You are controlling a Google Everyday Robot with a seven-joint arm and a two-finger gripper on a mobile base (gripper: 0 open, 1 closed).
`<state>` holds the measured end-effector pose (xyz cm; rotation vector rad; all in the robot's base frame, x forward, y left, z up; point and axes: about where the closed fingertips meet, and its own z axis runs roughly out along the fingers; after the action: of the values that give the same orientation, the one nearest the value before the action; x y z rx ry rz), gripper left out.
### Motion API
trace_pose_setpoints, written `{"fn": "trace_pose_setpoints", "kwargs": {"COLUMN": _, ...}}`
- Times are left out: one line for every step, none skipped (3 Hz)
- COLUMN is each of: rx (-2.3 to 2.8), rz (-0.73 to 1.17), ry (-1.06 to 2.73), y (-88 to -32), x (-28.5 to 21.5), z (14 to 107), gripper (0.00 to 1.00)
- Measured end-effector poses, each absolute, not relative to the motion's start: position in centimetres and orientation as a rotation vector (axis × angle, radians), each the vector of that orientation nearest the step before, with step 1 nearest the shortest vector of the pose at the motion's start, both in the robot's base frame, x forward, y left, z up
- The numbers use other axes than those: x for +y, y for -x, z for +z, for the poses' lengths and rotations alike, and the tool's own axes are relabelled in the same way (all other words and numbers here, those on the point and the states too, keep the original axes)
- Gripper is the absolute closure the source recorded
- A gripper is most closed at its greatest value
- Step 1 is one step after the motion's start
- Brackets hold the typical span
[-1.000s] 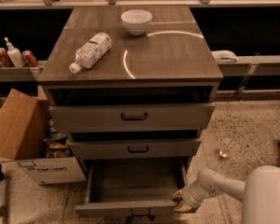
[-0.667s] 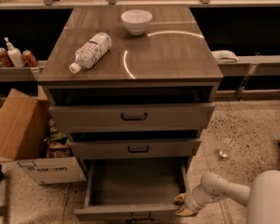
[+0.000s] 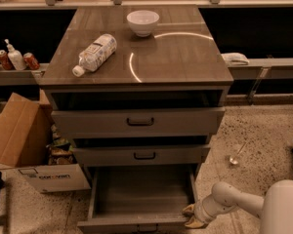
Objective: Open bottom drawer
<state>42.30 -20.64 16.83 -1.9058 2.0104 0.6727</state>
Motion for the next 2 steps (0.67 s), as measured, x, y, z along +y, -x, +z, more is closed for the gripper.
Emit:
{"fn": "trace_pose_setpoints", "kwargs": {"rx": 2.01, "rz": 0.679, "ry": 1.907, "y": -42.1, "x": -20.46, "z": 16.68, "gripper": 0.59}}
{"fn": "trace_pose_setpoints", "kwargs": {"rx": 2.009, "rz": 0.685, "ry": 1.907, "y": -41.91, "x": -20.29, "z": 16.54, "gripper": 0.36}}
